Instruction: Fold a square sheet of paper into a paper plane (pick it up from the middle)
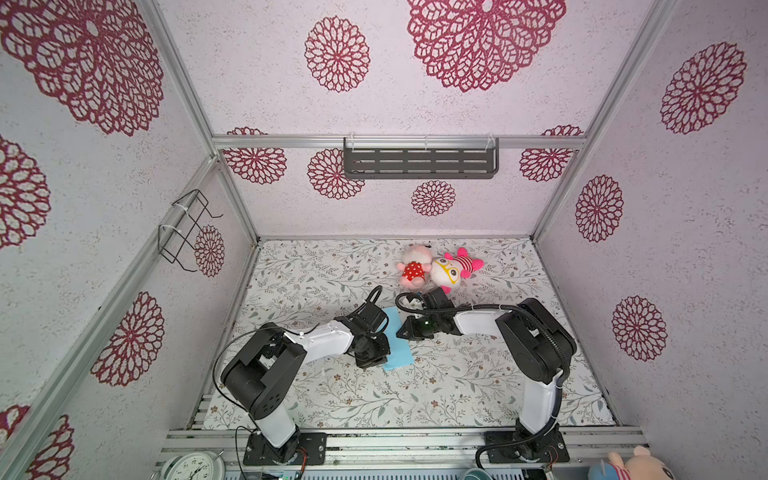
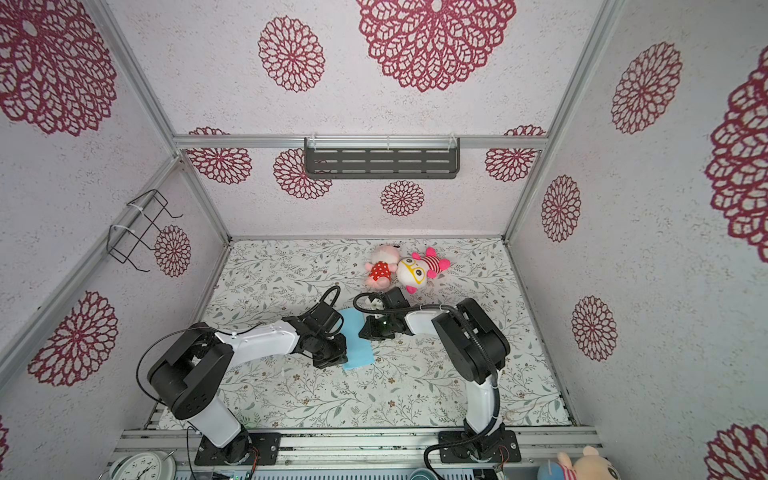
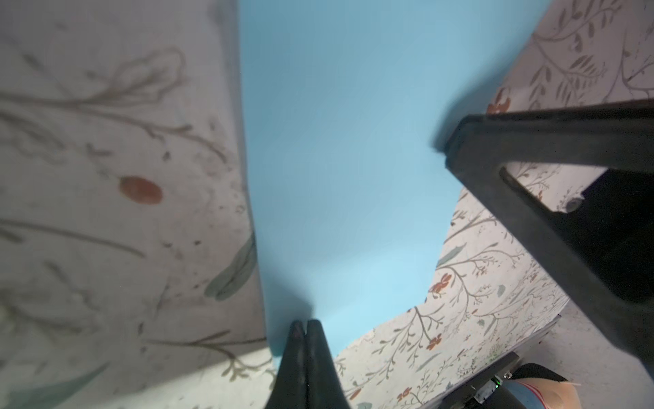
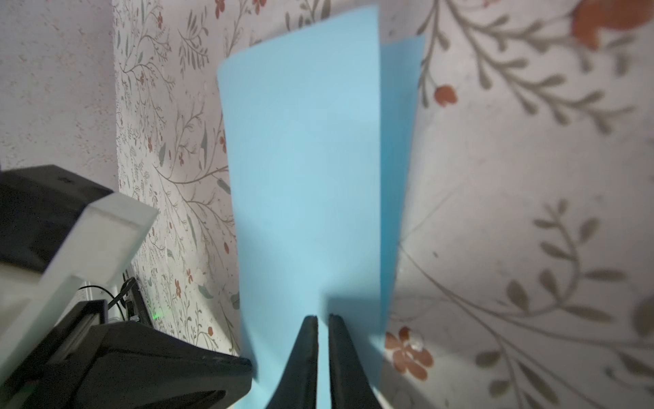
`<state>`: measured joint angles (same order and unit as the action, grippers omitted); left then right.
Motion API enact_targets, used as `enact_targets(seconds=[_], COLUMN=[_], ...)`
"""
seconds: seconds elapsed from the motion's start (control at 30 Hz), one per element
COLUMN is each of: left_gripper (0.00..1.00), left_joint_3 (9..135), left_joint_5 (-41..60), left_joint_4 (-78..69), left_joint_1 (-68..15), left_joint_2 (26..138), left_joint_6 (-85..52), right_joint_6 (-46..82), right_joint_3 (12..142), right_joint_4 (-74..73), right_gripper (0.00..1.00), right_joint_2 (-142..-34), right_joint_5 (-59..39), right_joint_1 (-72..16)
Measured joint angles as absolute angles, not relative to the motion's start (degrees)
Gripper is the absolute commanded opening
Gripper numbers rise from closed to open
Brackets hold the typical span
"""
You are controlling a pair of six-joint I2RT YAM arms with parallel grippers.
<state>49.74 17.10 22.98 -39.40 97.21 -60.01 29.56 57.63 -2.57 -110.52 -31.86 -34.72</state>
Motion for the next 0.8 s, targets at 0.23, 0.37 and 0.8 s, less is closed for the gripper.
enact_targets(seconds=[0.23,0.37,0.8], left_gripper=[0.0,0.0,0.37], left_joint_3=[48.47,47.37,41.8], left_joint_5=[17.32,16.73,15.68], left_joint_4=[25.45,31.29,23.97], left_joint_1=[-40.14,-40.29,-35.0], left_joint_2=[95.92,93.12,85.67], left_joint_6=[-57.69,-55.51,-59.27], right_joint_6=[29.54,29.54,28.91], right_joint_3=[57.63,57.65,58.67], right_joint_4=[-2.55,-2.52,0.51], right_gripper=[0.14,0.14,0.28], right_joint_2=[-110.52,-110.48,-107.98], right_joint_5=[-31.79,-31.73,-28.27], right_joint_1=[-34.74,-34.76,-34.57])
